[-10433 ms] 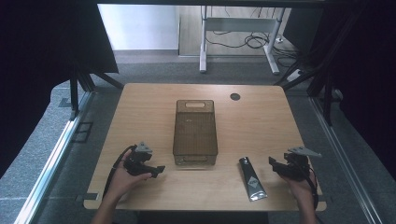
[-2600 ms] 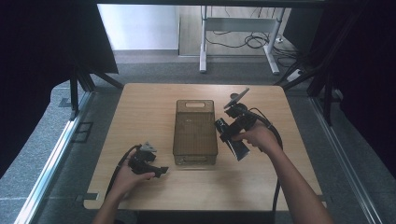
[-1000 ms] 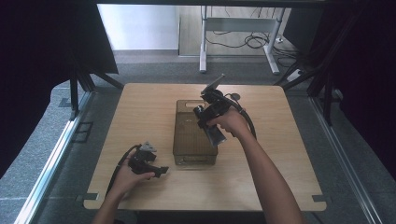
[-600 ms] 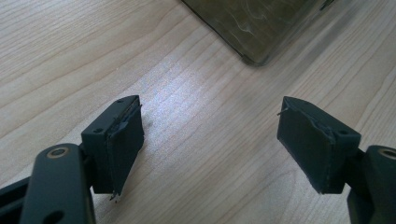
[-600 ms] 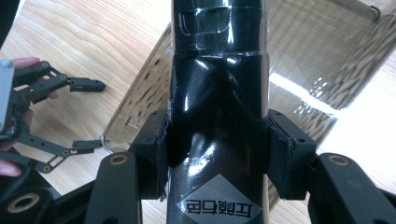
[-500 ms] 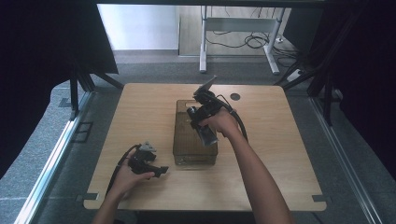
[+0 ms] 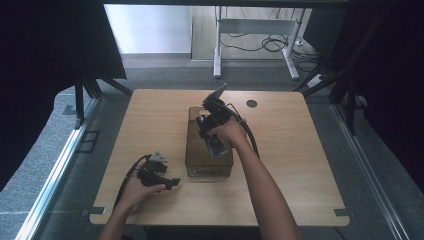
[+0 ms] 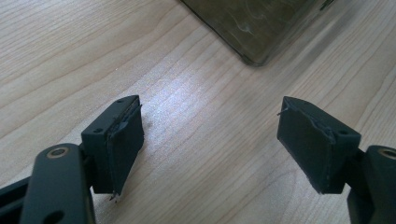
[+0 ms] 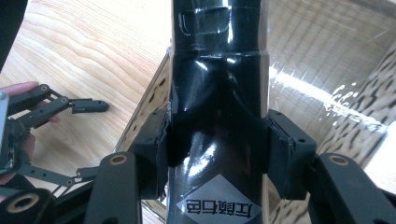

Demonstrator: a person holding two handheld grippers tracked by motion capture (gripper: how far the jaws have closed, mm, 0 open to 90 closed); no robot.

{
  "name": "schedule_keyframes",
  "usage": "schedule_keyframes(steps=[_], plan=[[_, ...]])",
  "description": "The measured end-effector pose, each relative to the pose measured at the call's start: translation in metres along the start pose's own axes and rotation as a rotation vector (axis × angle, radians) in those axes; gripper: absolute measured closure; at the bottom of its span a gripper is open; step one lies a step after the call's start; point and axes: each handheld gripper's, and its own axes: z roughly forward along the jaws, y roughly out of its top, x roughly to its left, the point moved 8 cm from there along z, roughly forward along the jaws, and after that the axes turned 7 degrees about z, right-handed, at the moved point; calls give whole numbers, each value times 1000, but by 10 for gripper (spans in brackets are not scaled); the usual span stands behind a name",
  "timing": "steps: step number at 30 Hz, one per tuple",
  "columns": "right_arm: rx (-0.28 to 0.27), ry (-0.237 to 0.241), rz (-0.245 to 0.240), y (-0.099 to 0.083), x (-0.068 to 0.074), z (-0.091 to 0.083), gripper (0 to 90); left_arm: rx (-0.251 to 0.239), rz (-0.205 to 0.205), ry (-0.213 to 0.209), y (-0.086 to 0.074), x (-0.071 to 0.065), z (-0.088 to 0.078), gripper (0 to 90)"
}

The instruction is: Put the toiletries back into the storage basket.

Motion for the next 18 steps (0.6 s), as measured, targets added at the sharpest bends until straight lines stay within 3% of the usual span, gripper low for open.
schedule_keyframes(steps=[8, 18], plan=[[-1, 4, 18, 2, 3, 9, 464, -6, -1, 1, 1, 0, 0, 231], [-9, 0, 78, 1, 0, 21, 464, -10, 2, 1, 2, 1, -2, 231]])
